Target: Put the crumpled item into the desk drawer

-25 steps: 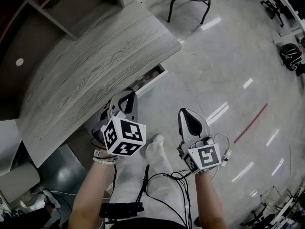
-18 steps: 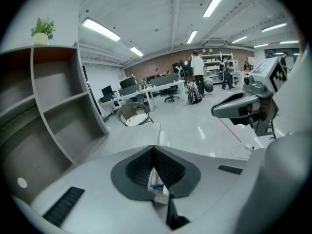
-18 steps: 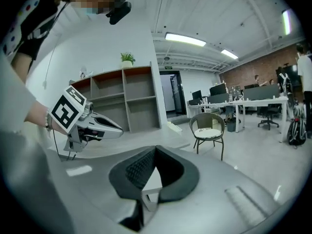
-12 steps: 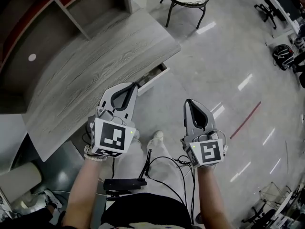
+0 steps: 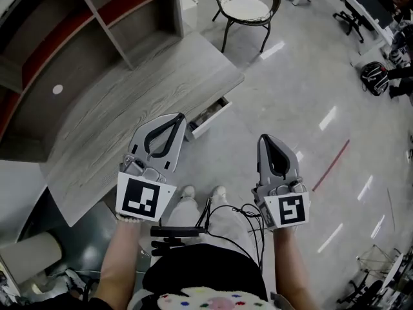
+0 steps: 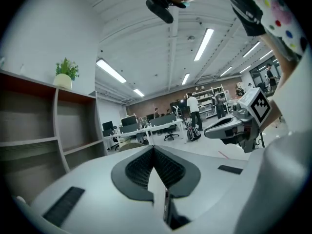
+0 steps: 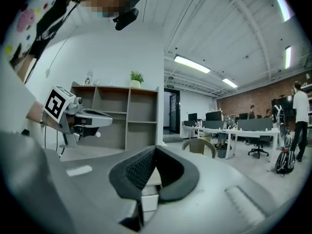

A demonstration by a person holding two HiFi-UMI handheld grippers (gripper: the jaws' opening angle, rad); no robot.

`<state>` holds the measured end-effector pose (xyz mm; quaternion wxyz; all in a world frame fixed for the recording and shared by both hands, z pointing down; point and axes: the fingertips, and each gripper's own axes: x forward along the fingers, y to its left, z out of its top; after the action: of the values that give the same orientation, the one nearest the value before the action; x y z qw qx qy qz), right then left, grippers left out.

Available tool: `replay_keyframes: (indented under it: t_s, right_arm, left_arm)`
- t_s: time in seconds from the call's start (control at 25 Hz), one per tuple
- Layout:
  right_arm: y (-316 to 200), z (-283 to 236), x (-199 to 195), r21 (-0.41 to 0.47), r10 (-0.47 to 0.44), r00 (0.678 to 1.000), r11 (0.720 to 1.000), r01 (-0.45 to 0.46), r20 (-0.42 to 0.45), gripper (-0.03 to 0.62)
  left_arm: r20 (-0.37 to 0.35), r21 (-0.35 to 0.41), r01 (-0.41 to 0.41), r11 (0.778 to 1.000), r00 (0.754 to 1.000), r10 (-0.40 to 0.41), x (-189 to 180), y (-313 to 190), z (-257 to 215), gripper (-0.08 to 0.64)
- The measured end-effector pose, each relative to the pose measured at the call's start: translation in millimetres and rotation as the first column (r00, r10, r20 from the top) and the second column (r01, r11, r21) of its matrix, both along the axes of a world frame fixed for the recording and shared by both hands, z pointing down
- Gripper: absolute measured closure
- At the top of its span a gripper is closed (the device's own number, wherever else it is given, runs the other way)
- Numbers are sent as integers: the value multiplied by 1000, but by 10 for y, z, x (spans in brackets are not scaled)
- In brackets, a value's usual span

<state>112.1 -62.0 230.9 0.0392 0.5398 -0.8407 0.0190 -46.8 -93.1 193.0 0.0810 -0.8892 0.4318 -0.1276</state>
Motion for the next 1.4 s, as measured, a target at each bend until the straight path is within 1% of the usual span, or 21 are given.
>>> replay_keyframes:
  t_s: [0.12,0.2,0.28,0.36,0.56,0.72,0.84,0.92,1.04,1.24,1.4]
  right_arm:
    - [81,-185,-60,52,-6,1000,999,7,-22,583]
    - [126,-313,-82,85,-7,1000,996,8,-15,583]
    - [153,-466,-110,111,7,1000,994,-8,7,583]
    - [192,-566,-120,130,15,1000,991,-16,5,583]
    - [271,-678,-159,181,-13,1000,983,18,-27,583]
    - [300,-713,-130,178,2,999,984,6,-41,583]
    - [303,-774,-149,182,-7,999,983,15,-45,583]
    - [310,-766,-161,166,-13,999,986,19,-39,583]
    - [311,-731,-134,147,3,999,989,2,-33,583]
    - [300,-782,-184,160,-10,999,987,16,-38,583]
    - [299,-801,-208,168,-16,998,985,25,-53,583]
  left_arm:
    - [-94,0,12,1000,996,-12,-121,106,-166,554]
    - [-128,11,13,1000,992,-11,-185,158,-261,554]
    - [-145,29,9,1000,989,-4,-234,204,-344,554]
    - [-150,49,0,999,989,7,-268,256,-420,554]
    - [-152,81,-6,997,988,19,-354,350,-548,554]
    - [-151,92,-8,996,988,22,-386,409,-583,554]
    - [-144,99,-7,995,989,21,-409,440,-621,554]
    - [-146,103,-3,995,989,18,-422,450,-640,554]
    - [-136,100,2,995,991,12,-450,459,-620,554]
    - [-138,91,5,996,990,8,-469,451,-587,554]
    - [-154,81,10,997,988,2,-465,435,-578,554]
